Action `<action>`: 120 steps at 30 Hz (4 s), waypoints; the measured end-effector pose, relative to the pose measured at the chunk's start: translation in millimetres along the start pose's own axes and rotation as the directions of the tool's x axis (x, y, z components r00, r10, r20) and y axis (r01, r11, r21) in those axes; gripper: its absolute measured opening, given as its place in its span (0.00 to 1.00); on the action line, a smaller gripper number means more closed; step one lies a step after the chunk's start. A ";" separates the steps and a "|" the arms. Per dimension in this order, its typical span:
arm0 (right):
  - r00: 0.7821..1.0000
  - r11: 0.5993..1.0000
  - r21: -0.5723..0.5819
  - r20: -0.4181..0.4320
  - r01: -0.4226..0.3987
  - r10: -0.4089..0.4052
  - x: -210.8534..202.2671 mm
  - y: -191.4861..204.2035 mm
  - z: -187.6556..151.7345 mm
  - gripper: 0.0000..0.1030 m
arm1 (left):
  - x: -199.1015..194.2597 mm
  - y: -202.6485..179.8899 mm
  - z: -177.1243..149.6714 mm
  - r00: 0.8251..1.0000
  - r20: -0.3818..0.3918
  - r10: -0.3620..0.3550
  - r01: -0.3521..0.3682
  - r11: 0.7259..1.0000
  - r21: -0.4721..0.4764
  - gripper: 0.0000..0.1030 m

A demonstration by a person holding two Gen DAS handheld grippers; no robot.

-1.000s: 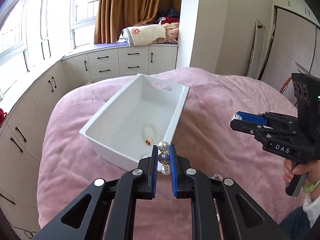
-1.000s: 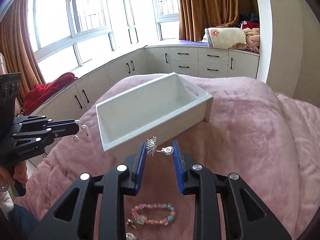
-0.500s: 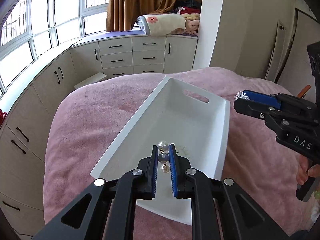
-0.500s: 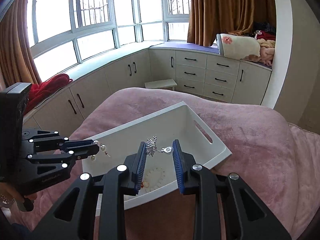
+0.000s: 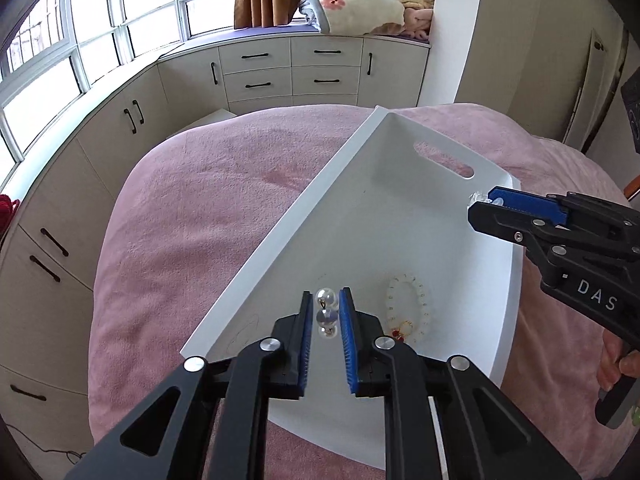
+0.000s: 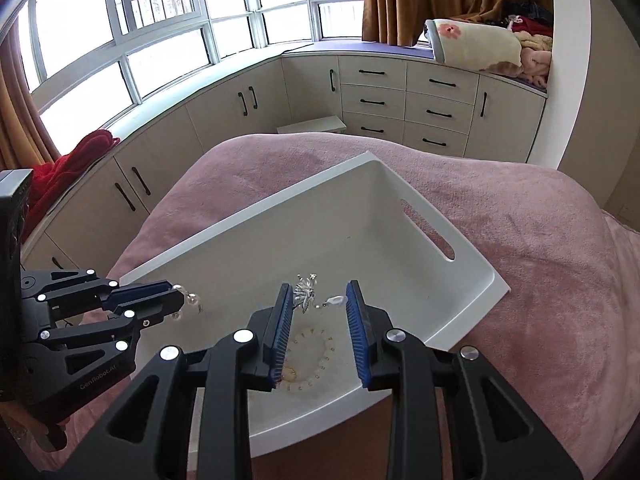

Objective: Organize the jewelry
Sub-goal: 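Carry both earrings over the white box and open both tools to release them, then grasp the small gold earring with the left tool while the right tool grasps the other pearl earring, then carry both earrings into the white box and open both tools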

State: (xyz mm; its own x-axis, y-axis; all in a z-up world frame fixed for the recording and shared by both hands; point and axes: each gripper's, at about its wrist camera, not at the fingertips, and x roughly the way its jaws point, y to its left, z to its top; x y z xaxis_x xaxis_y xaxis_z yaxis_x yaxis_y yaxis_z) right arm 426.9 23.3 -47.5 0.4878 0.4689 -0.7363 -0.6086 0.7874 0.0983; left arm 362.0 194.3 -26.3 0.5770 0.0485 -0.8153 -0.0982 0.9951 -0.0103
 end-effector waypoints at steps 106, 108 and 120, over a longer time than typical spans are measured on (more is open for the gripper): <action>0.940 0.945 0.098 -0.108 -0.313 0.323 -149.1 -13.6 -292.9 0.12 | -75.7 -97.4 -202.4 0.978 0.079 -0.194 0.184 0.975 0.121 0.19; 0.941 0.942 0.099 -0.078 -0.321 0.329 -153.5 -14.5 -277.7 0.12 | -88.6 -89.6 -191.1 0.975 0.107 -0.194 0.181 0.976 0.120 0.19; 0.954 0.959 -0.014 0.104 -0.282 0.282 -153.2 7.4 -131.0 0.12 | -126.8 -53.7 -87.3 0.967 0.222 -0.127 0.096 0.985 0.145 0.19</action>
State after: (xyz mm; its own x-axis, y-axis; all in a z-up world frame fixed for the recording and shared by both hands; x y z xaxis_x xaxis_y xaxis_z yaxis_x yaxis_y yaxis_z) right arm 265.8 -95.1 -21.7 0.3589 0.7110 -0.6047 -0.7302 0.6174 0.2927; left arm 223.3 127.2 27.1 0.7502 -0.0604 -0.6584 0.0761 0.9971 -0.0048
